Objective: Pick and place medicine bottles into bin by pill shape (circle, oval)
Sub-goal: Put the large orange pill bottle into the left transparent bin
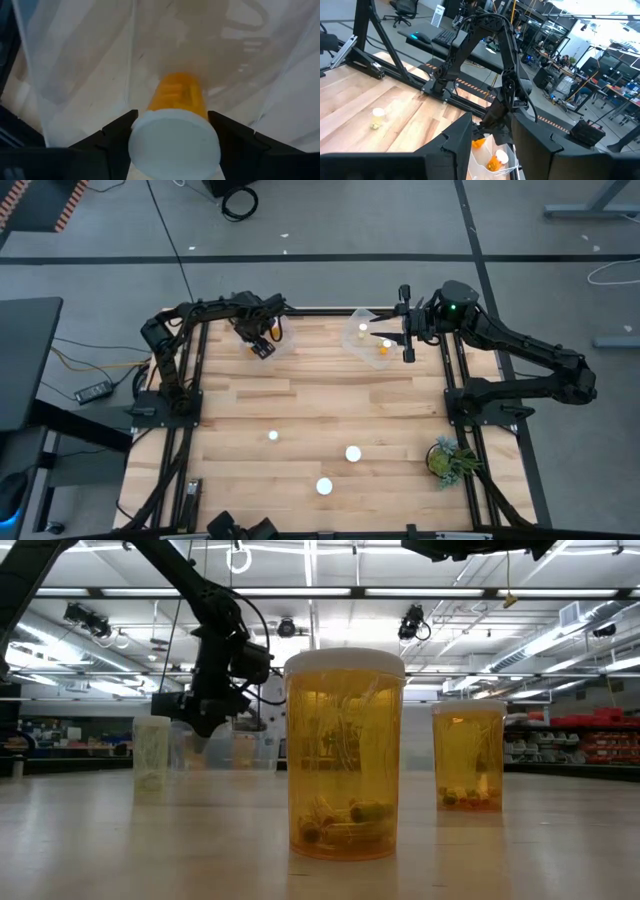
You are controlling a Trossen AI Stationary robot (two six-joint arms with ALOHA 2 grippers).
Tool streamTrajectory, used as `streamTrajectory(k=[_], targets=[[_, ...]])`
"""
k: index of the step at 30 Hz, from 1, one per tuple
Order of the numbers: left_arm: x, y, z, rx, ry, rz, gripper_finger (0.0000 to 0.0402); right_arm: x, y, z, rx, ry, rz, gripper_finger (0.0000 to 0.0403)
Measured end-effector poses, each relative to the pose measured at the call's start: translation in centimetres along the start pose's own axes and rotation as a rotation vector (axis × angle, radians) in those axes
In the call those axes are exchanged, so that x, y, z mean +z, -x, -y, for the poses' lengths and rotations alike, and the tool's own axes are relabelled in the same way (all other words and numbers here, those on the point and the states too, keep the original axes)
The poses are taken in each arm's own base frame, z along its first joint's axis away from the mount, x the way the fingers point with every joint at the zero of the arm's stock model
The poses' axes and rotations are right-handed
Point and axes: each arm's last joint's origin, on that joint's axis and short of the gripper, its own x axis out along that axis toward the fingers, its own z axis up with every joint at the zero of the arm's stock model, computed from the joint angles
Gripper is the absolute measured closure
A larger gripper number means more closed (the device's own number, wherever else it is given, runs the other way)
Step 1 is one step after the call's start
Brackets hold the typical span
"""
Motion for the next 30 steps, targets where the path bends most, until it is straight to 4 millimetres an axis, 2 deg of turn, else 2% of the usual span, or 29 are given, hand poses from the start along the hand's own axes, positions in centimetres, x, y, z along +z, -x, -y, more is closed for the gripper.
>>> streamTrajectory(k=[6,16,25,30], targets=[[0.0,0.4,-0.1,0.049,-0.060,-0.009,0.0146,0.0,0.0,0.0,0.000,0.000,0.000,0.0256],[-0.6,0.7,-0.1,0.050,-0.097,-0.060,0.0164,0.0,0.0,0.0,0.000,0.001,0.000,0.0256],[-1.2,3.7,0.0,0.052,-0.108,0.015,0.0168,0.0,0.0,0.0,0.000,0.008,0.000,0.0256],[-1.0,4.1,-0.1,0.050,-0.096,0.043,0.0170,0.0,0.0,0.0,0.000,0.008,0.000,0.0256]])
